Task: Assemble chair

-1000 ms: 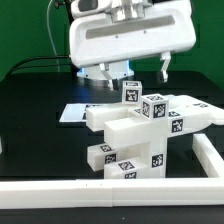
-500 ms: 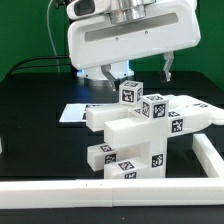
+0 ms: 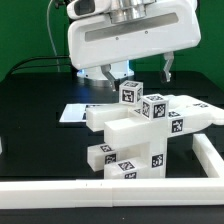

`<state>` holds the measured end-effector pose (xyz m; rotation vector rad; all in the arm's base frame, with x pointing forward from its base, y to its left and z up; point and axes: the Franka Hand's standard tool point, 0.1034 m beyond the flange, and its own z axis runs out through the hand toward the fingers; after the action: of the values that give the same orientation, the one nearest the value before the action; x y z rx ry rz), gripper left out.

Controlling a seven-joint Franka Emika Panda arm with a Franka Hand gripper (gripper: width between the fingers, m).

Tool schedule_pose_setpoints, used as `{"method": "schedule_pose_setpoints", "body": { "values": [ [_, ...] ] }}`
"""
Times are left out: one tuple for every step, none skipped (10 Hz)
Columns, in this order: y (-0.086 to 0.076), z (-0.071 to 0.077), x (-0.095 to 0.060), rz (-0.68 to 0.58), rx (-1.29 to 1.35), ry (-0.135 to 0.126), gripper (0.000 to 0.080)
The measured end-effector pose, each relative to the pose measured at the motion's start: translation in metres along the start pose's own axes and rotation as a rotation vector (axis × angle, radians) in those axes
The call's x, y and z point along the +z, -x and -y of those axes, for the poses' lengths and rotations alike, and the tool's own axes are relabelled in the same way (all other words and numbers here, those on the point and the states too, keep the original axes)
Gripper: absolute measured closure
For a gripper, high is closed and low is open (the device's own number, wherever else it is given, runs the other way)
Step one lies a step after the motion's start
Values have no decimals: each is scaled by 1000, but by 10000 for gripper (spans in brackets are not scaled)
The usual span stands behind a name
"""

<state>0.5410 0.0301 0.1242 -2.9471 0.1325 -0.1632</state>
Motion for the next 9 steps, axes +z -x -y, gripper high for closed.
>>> {"method": "schedule_pose_setpoints", "body": {
  "values": [
    [-4, -10, 1, 8, -74, 4, 151],
    [-14, -13, -2, 9, -182, 6, 151],
    [-19, -8, -2, 17, -269, 11, 151],
    [-16, -5, 2, 25, -306, 11, 151],
    [-10, -2, 7, 37, -318, 8, 151],
    [-7, -1, 8, 42, -319, 7, 151],
    [-7, -2, 8, 44, -312, 7, 151],
    [-7, -3, 6, 42, -308, 8, 151],
    [-6, -3, 7, 43, -308, 7, 151]
  ]
}}
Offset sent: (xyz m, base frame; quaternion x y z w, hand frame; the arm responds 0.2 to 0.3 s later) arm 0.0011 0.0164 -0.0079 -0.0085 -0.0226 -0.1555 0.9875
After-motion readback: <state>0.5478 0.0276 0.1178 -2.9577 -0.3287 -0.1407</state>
